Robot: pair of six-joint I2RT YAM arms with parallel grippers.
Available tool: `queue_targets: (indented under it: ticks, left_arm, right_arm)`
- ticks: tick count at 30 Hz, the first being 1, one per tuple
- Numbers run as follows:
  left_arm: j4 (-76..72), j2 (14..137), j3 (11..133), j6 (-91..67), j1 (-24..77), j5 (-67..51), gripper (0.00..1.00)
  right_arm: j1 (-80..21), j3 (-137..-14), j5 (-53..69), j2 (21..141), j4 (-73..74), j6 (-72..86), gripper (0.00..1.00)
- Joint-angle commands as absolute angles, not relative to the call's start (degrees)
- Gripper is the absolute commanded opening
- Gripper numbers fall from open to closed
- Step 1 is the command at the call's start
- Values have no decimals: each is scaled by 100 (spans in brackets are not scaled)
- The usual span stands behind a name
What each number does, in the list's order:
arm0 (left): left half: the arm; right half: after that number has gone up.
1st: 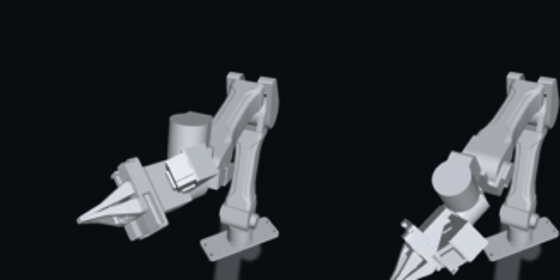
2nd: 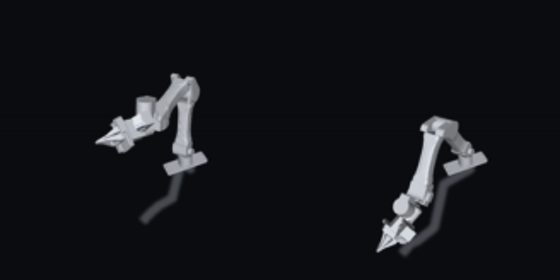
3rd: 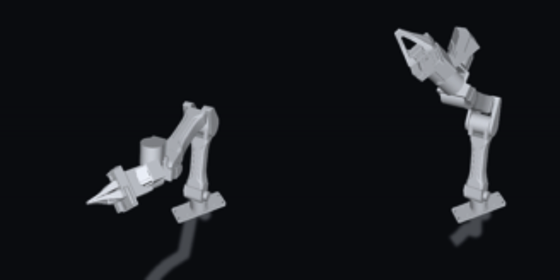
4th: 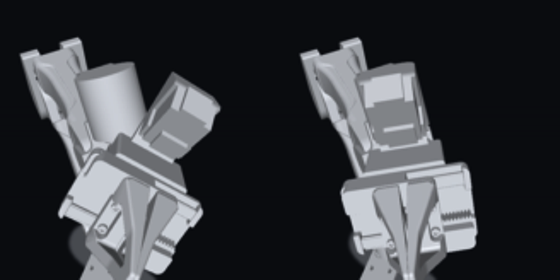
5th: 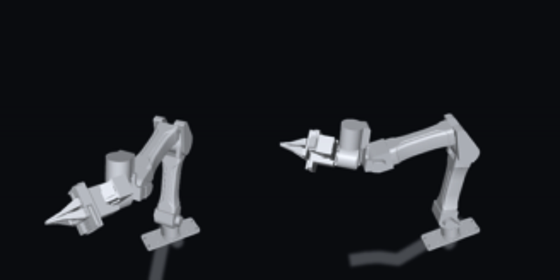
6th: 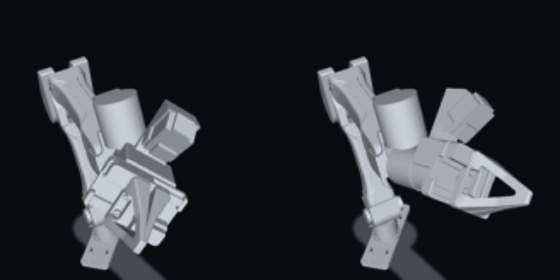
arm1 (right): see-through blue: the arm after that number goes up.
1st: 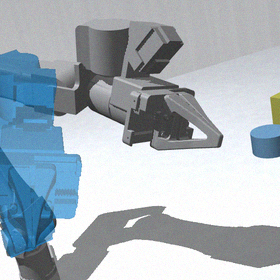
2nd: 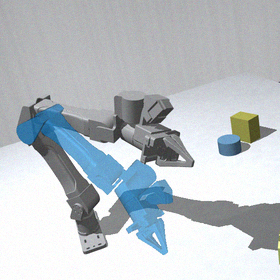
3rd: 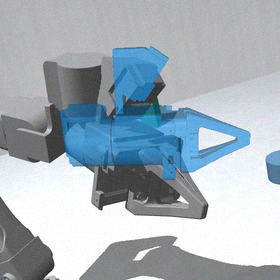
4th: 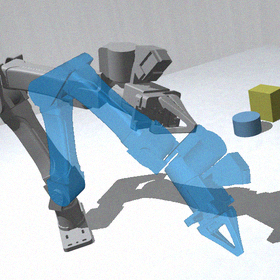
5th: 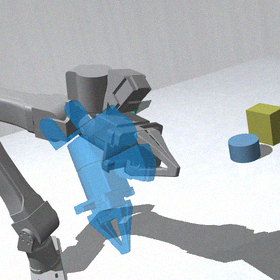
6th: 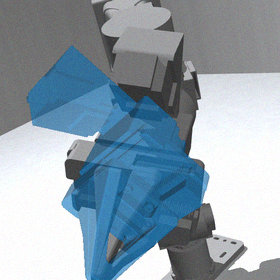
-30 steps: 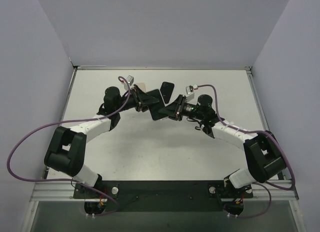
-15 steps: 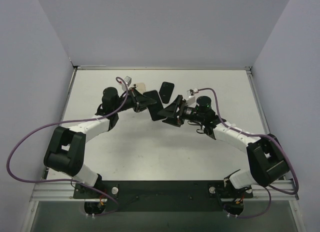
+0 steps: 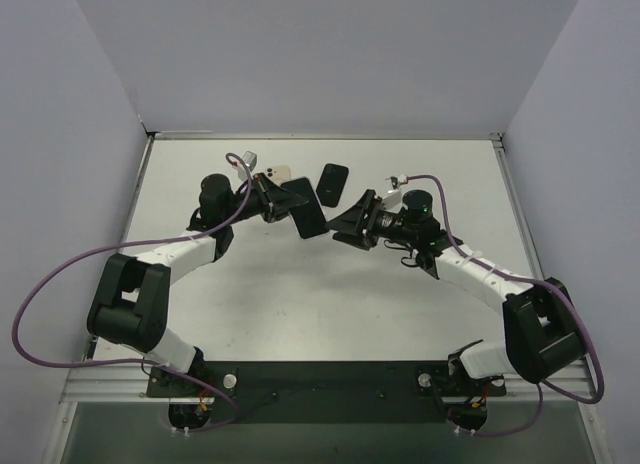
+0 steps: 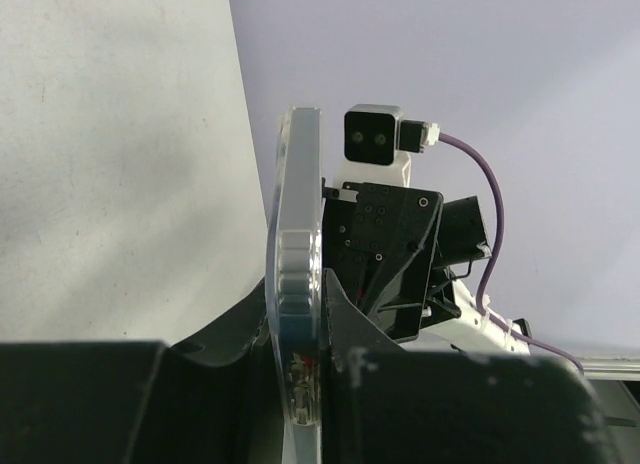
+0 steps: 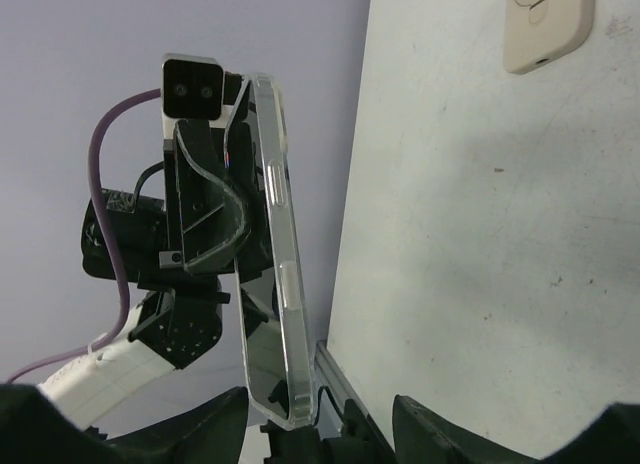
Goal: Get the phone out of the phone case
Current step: Remove the phone case from the phone.
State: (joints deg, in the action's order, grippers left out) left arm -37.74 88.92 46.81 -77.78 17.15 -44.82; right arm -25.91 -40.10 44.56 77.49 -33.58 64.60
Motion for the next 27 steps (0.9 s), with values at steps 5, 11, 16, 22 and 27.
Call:
queue_targets:
  ticks: [5,11,16,22,27]
  left_arm:
    - [-4667,8622,4729,-8059,1705,-4562,0]
    - [-4921,8666,4702,-8191,1705,-4570,0]
    - [-5992,8771,4562,-8718,1696,-4491,0]
    - [-8471,9158,4623,-9834,1714,-4404,0]
    - [-8964,9141,4790,-9984,1714,-4149,0]
  right_arm:
    - [-2663,-4008,4693,8191,-5027,7277,44]
    - [-2672,-3727,4729,8428,-6235,8146,3]
    - [-2716,-3551,4518,8754,-7688,9411,0]
    - [-2821,-3919,4403,8657,-7937,10291,0]
    - [-2883,-4289,4228,8841,-8524,11239,0]
